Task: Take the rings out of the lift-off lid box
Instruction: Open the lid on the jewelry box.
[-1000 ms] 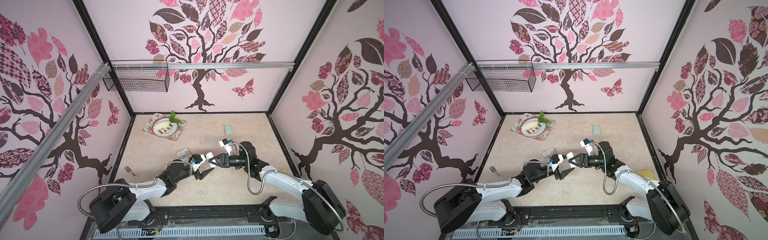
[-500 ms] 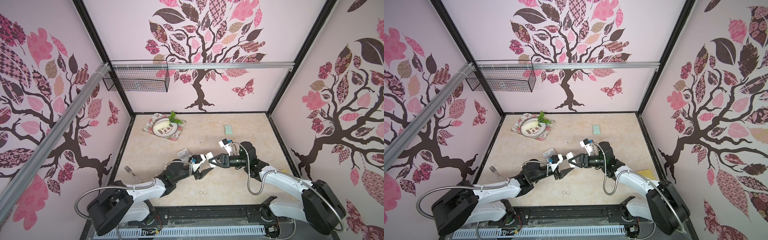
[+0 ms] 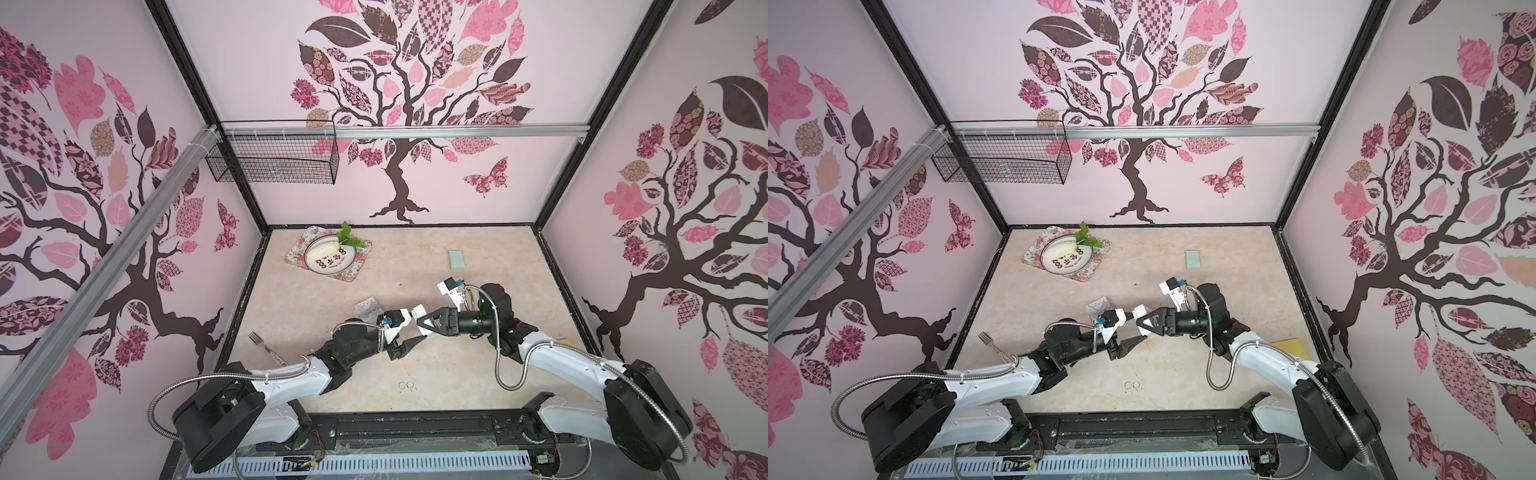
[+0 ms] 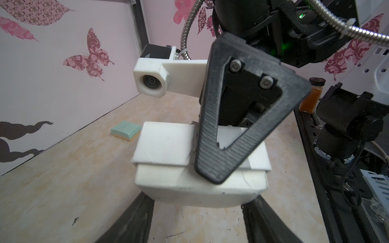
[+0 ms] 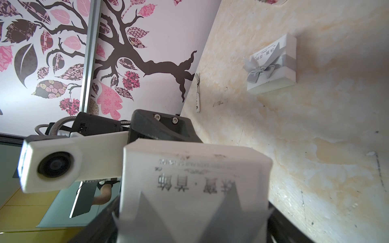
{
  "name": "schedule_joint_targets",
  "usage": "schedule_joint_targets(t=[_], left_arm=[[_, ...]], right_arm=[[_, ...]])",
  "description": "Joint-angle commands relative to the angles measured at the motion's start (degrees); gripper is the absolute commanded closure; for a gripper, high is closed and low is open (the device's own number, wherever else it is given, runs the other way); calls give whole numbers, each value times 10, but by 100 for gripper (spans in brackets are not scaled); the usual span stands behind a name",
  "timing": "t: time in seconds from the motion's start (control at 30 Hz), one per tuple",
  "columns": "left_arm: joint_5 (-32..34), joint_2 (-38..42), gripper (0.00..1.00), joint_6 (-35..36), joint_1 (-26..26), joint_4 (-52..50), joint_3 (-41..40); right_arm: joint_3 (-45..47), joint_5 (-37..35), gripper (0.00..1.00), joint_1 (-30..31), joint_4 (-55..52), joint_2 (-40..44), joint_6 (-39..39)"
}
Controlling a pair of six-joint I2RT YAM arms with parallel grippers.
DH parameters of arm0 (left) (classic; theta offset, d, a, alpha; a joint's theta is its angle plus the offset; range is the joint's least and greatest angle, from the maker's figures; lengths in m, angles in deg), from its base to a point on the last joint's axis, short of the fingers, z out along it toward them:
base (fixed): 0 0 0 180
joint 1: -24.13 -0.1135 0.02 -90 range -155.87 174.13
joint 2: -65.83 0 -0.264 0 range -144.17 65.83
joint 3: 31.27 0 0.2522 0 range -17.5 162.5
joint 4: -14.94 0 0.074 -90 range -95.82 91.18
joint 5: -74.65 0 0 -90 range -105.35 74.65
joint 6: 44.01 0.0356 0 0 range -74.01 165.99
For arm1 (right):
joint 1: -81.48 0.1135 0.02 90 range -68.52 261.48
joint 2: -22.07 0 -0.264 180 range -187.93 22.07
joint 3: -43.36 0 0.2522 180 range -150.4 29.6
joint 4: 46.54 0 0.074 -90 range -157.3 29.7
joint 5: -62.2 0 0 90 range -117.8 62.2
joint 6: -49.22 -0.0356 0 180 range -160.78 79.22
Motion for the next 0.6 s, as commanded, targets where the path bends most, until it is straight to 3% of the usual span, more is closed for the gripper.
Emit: schedule_joint_targets(t=[0.0,0.57], left_arm=[[4,11,35,0,0,0,17],[18,27,35,3,0,0,0]], right_arm=[[1,-19,16,-4,2,12,-28],[0,-32,19,-17,-11,34,-32]])
